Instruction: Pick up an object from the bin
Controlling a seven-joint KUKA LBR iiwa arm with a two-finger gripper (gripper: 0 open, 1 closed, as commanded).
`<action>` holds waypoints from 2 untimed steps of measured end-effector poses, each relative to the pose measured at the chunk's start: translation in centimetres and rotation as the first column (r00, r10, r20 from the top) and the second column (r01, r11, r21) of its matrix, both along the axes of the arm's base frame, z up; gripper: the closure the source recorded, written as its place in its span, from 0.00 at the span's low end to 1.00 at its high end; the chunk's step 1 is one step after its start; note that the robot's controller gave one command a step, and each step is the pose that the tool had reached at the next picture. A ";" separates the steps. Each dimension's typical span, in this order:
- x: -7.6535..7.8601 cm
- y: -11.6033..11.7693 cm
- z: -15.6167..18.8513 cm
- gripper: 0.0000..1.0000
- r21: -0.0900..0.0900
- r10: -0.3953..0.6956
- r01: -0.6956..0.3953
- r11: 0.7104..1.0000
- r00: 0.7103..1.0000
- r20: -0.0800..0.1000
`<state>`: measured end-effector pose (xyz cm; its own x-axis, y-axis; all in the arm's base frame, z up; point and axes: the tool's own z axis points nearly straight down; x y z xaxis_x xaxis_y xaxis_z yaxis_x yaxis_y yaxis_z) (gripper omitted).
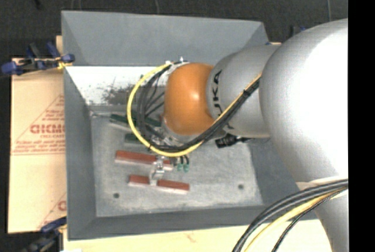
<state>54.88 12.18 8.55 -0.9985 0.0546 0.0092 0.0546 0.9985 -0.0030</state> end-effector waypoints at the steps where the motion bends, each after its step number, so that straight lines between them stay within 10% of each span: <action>1: 0.0 0.0 0.0 1.00 0.000 -0.001 0.001 1.000 1.000 0.000; 2: -0.5 -0.1 17.9 1.00 0.002 0.196 -0.196 0.981 0.980 0.010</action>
Offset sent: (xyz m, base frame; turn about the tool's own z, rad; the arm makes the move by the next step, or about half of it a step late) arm -0.0059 -0.0012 0.2385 -0.2582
